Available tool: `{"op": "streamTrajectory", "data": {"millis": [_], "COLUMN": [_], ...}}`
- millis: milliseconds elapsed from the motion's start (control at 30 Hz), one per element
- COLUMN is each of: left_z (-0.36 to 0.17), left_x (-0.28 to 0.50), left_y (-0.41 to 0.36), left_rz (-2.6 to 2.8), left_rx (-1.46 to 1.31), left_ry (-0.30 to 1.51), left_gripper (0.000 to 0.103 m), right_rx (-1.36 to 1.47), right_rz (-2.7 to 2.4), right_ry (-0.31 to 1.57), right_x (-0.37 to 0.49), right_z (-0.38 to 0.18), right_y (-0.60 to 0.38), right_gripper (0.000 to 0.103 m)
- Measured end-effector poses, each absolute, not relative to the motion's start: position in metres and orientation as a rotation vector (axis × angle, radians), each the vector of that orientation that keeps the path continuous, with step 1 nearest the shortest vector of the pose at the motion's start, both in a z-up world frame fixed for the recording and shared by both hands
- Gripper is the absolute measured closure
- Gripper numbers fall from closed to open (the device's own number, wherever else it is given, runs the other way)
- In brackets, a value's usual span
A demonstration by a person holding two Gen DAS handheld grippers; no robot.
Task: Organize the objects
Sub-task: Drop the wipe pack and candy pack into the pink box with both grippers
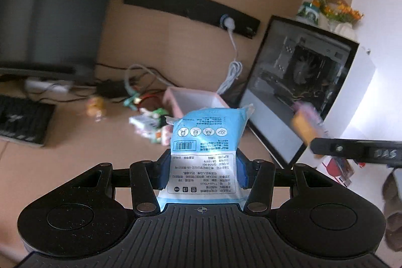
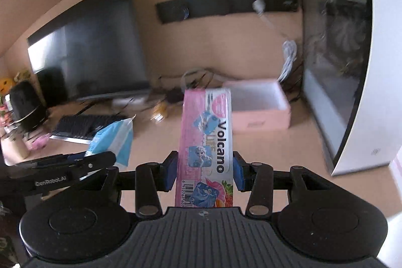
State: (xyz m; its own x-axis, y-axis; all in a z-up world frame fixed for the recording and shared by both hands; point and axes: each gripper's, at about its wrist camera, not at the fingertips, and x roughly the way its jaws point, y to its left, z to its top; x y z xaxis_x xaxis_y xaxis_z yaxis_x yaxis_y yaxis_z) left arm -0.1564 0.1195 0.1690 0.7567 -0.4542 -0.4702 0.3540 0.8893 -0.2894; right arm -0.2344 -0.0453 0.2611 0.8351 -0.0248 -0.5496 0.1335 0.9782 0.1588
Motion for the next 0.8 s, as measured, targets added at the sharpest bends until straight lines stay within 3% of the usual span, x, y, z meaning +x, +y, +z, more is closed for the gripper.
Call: {"op": "streamTrajectory", "data": {"millis": [367,600,800], "left_z": [0.112,0.080,0.094], "left_x": [-0.052,-0.026,0.007], "left_y": [0.068,0.065,0.062], "left_rz": [-0.326,-0.334,-0.423], "left_rx": [-0.135,-0.096,-0.109], "left_ry": [0.735,0.902,0.864], "left_gripper": [0.049,0.049,0.049], "right_rx": [0.161,0.183,0.261], "right_rz": [0.033,0.075,-0.073], "right_ry": [0.755,0.796,0.802], "right_x": [-0.116,-0.090,-0.098], "right_z": [0.113,0.093,0.096], "right_y": [-0.099,-0.115,-0.135], "right_gripper": [0.062,0.062,0.062]}}
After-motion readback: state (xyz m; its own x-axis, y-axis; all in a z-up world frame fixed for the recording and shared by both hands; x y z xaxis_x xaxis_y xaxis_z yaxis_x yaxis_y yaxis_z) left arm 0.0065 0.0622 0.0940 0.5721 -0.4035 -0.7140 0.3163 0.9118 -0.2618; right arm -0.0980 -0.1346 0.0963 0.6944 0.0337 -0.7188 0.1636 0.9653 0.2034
